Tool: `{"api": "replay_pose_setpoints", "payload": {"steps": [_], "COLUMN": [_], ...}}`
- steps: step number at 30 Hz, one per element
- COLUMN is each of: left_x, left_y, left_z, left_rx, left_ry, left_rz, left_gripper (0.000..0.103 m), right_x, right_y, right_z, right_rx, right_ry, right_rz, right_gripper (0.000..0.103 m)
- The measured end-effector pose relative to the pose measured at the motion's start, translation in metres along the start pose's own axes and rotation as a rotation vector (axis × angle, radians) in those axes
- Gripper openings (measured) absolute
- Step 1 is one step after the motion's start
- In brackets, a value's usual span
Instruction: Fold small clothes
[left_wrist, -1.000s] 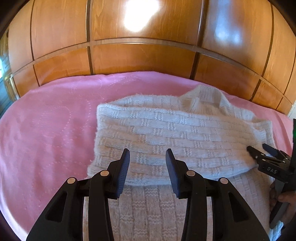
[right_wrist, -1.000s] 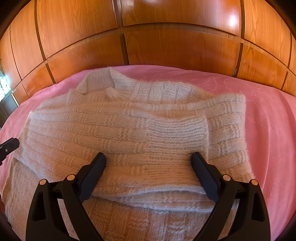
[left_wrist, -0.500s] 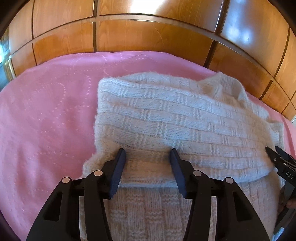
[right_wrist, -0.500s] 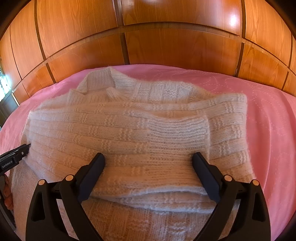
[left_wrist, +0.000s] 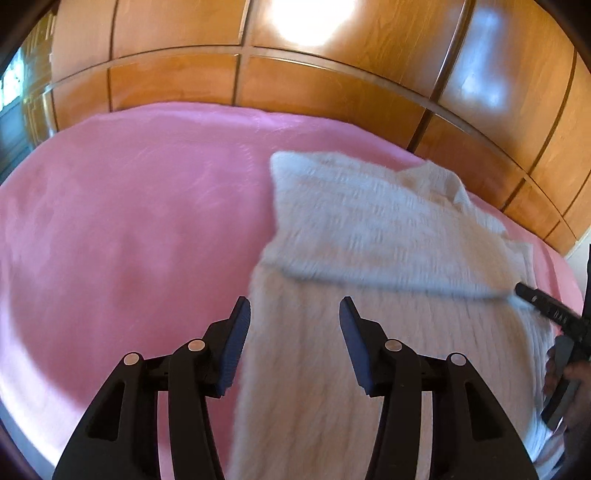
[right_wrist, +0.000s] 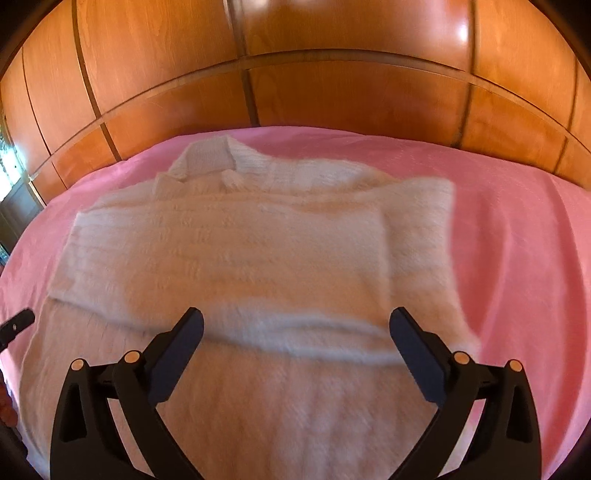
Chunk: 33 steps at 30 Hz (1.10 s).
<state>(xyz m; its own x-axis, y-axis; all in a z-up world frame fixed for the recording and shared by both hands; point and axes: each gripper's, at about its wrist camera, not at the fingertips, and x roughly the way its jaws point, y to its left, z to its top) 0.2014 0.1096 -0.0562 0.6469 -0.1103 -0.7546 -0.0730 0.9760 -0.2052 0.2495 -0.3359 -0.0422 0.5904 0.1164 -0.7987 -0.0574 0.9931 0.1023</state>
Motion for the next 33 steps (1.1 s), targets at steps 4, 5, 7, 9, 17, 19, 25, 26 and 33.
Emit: {"api": "replay_pose_setpoints", "payload": {"steps": [4,5,7,9,17,19,25,26,33], "left_x": [-0.022,-0.027,-0.036,-0.045,-0.075,-0.073,-0.08,-0.086,-0.109], "left_y": [0.022,0.027,0.031,0.031,0.035,0.032,0.026,0.025,0.033], "left_z": [-0.032,-0.044,-0.061,-0.074,-0.128,-0.138,-0.143,-0.139,-0.079], "left_rx": [-0.045,-0.057,-0.059,-0.051,-0.098,-0.1,-0.051,-0.045,-0.163], "left_ry": [0.052,0.075,0.096,0.106,0.217,0.265,0.28,0.269,0.122], "left_rz": [-0.061,-0.077,-0.087,-0.094,-0.163,-0.185,-0.258,-0.285,-0.48], "left_gripper": [0.049,0.049,0.049,0.049,0.041,0.032,0.008,0.008,0.005], "right_x": [-0.034,-0.039,-0.048,-0.062,-0.115,-0.118,-0.12,-0.125,-0.15], "right_y": [-0.035,-0.043,-0.057,-0.072,-0.075,-0.068,-0.055,-0.053,-0.046], "right_z": [-0.026,-0.033,-0.051,-0.078,-0.163,-0.178,-0.186,-0.183,-0.114], "right_rx": [0.074,0.098,0.152,0.22,0.337,0.335,0.283,0.267,0.294], "right_ry": [0.002,0.015,0.05,0.088,0.162,0.2,0.269,0.262,0.056], "right_rz": [0.01,0.024,0.069,0.125,0.305,0.331,0.359,0.367,0.505], "right_gripper": [0.101,0.101,0.1,0.099,0.058,0.052,0.013,0.012,0.01]}}
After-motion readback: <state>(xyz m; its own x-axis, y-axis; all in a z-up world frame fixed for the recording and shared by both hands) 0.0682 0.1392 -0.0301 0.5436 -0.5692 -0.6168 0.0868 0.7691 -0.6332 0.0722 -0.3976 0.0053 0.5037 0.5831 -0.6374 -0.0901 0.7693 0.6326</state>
